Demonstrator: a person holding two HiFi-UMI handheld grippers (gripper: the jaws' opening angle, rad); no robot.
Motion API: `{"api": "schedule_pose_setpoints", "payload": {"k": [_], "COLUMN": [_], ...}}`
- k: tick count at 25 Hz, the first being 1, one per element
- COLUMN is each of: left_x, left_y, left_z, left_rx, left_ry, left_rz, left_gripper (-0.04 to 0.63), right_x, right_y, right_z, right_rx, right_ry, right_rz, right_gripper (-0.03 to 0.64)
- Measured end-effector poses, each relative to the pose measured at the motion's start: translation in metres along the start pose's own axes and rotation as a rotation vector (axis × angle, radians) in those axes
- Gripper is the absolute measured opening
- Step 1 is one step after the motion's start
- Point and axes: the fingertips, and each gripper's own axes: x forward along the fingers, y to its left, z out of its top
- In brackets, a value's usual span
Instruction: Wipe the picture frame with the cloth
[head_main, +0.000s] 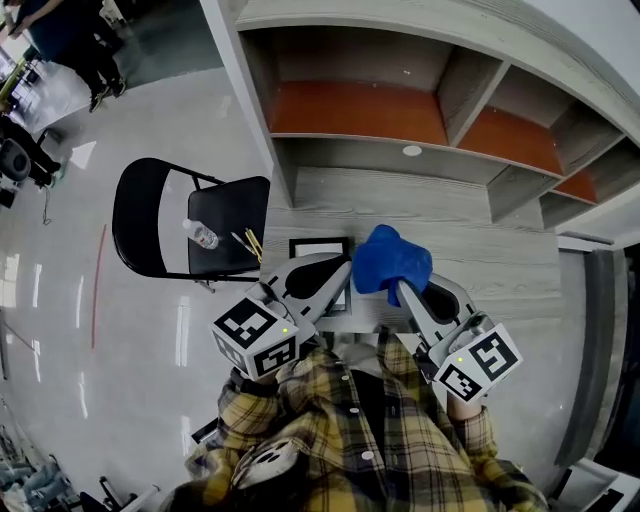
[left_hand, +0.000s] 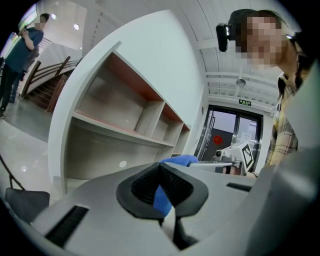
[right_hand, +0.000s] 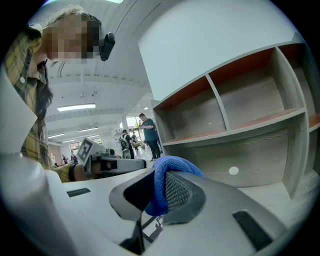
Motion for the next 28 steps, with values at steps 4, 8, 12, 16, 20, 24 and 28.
{"api": "schedule_pose_setpoints", "payload": {"k": [4, 8, 12, 16, 20, 24, 28], "left_x": [0.000, -0.001, -0.002, -0.004, -0.002, 0.000, 0.002], "left_y": [-0.002, 0.000, 0.003, 0.007, 0.012, 0.017, 0.019], "left_z": [0.006, 0.009, 0.014, 0.017, 0.017, 0.017, 0.019], "left_rx": [0.012, 0.014, 0.026, 0.031, 0.028, 0.024, 0.035], "left_ry": [0.000, 0.010, 0.008, 0.005, 0.010, 0.016, 0.017], "left_rz": [-0.018, -0.037, -0.039, -0.034, -0.011, 0.004, 0.003], "left_gripper": [0.006, 0.006, 0.006, 0.006, 0.006, 0.006, 0.006], "right_x": [0.000, 0.006, 0.009, 0.014, 0.017, 0.019, 0.020], "right_y": [0.003, 0.003, 0.004, 0.004, -0.002, -0.004, -0.006], "right_z": [0.003, 0.003, 0.004, 0.005, 0.006, 0.008, 0.010], "right_rx": [-0.002, -0.002, -0.004, -0.001, 0.007, 0.014, 0.016], "right_ry": [0.002, 0.008, 0.012, 0.010, 0.009, 0.002, -0.011], "right_rz": [-0.010, -0.021, -0.022, -0.020, -0.016, -0.015, -0.012], "right_gripper": [0.048, 0.048, 0.048, 0.048, 0.048, 0.048, 0.048]}}
